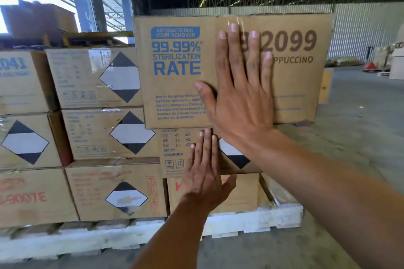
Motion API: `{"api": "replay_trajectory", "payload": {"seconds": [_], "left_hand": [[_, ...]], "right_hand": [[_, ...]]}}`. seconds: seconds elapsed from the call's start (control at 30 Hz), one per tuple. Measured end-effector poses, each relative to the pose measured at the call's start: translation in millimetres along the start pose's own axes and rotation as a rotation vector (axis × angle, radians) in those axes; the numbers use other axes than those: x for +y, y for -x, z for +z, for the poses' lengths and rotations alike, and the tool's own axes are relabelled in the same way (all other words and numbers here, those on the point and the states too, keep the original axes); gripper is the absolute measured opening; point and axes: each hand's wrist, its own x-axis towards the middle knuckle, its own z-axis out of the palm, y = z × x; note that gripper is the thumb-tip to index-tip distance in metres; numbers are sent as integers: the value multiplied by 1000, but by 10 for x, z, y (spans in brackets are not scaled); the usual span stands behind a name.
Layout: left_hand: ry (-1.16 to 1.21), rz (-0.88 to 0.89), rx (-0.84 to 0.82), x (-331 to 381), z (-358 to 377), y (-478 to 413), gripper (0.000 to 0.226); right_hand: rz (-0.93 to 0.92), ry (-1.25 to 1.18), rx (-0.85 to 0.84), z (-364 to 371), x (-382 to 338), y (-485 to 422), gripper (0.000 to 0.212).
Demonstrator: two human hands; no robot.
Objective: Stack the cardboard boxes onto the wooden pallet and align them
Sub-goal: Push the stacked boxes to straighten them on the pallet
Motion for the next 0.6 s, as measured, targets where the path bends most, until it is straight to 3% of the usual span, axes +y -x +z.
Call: {"api": "replay_trajectory", "payload": {"seconds": [0.6], "left_hand": [[25,7,49,-317,735,-466,102]], "right_hand": [[-20,55,-79,1443,165,-339,79]]}}
